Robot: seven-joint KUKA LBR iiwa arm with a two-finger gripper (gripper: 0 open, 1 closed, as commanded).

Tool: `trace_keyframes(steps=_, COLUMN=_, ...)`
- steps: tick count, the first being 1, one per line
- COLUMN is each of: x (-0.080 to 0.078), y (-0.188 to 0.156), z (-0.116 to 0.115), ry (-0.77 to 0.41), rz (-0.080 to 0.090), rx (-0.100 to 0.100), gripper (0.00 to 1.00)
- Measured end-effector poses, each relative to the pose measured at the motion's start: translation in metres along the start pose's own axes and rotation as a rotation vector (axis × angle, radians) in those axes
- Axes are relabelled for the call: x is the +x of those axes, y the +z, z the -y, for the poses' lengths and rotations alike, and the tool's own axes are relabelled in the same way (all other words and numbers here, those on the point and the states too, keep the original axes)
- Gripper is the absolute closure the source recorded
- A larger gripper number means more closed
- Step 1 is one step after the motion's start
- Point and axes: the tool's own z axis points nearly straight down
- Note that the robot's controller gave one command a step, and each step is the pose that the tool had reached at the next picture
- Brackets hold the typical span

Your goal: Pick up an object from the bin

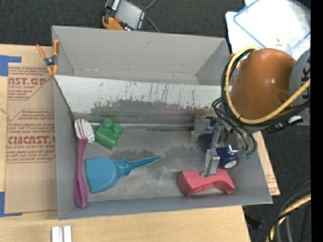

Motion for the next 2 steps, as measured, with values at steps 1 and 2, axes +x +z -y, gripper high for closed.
trace_keyframes(steps=1, x=-0.001, y=-0.003, z=0.000, ry=0.000, rz=0.007, rx=0.001, gripper=0.00)
trace_keyframes(steps=2, x=0.007, y=0.140, z=0.052, ry=-0.144, rz=0.010, rx=0.002, gripper=0.00)
